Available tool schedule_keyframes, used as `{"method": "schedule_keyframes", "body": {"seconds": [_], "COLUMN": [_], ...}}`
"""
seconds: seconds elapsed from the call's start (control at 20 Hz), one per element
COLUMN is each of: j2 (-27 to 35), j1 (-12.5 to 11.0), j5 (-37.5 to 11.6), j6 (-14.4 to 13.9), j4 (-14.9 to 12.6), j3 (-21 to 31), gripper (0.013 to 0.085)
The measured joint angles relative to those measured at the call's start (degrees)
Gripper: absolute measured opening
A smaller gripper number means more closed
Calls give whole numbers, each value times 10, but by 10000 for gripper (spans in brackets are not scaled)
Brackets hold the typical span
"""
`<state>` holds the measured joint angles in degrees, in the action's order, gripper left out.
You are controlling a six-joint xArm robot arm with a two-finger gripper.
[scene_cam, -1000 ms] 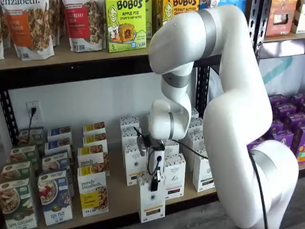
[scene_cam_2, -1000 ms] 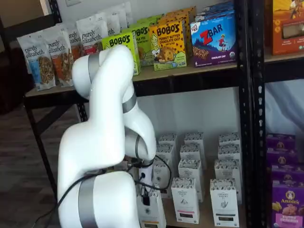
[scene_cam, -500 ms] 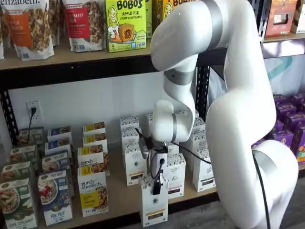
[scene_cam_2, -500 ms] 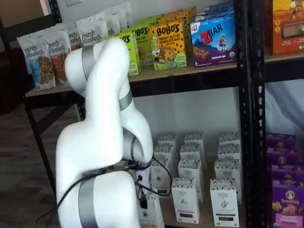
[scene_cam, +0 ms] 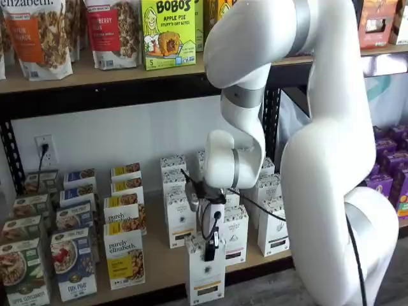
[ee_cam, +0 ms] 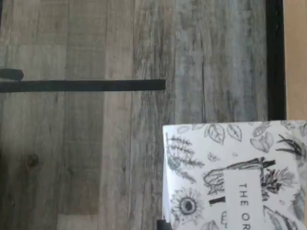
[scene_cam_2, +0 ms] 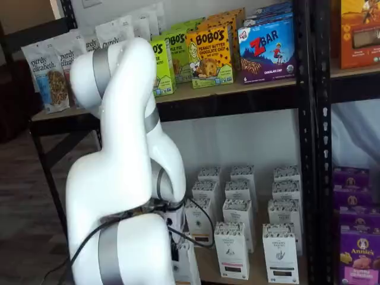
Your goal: Pick up the white box with a yellow strip in the middle, on the bottom shelf, the fourth box from the left
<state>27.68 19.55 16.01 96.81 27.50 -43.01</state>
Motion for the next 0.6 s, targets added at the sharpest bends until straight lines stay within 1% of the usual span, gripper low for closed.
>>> {"method": "schedule_keyframes", "body": {"seconds": [0.15,0.45,0.6], "j2": [-19,-53,-68], "j1": [9,12,11], "j5": [6,23,35], "j6": [-24,-78,-91], "j4": [-15,-65,-78], "j3": [13,27,32], "gripper": [490,490,490]}}
